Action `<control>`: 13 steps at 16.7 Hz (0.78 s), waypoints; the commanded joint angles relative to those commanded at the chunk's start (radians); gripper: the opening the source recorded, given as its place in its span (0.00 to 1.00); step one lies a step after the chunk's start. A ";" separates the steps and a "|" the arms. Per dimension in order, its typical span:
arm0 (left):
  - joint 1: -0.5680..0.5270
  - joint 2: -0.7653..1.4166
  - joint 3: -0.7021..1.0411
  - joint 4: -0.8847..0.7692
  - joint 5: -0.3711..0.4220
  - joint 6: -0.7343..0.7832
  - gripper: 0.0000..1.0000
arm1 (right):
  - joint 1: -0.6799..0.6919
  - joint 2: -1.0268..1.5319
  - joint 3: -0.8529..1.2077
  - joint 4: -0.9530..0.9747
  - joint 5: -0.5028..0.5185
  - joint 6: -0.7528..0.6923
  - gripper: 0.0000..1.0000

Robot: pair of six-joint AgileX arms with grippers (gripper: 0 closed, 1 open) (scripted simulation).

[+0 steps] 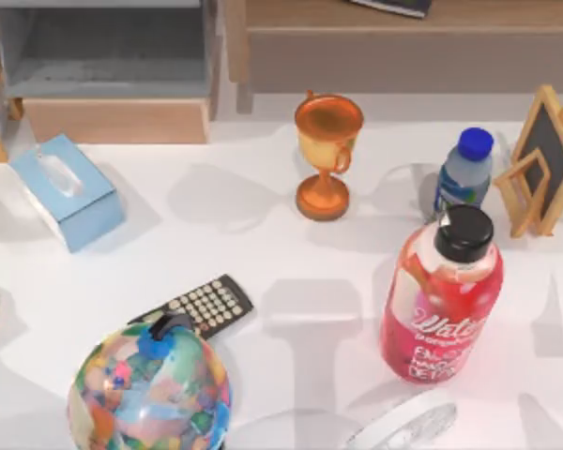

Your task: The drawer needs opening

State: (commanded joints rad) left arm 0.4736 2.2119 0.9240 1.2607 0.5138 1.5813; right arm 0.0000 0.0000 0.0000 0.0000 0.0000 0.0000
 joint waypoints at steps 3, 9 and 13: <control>0.036 -0.041 -0.102 0.051 0.036 0.001 0.00 | 0.000 0.000 0.000 0.000 0.000 0.000 1.00; 0.085 -0.095 -0.228 0.123 0.086 0.006 0.00 | 0.000 0.000 0.000 0.000 0.000 0.000 1.00; 0.092 -0.099 -0.240 0.132 0.096 0.007 0.00 | 0.000 0.000 0.000 0.000 0.000 0.000 1.00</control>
State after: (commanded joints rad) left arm 0.5657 2.1132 0.6839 1.3929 0.6098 1.5881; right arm 0.0000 0.0000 0.0000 0.0000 0.0000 0.0000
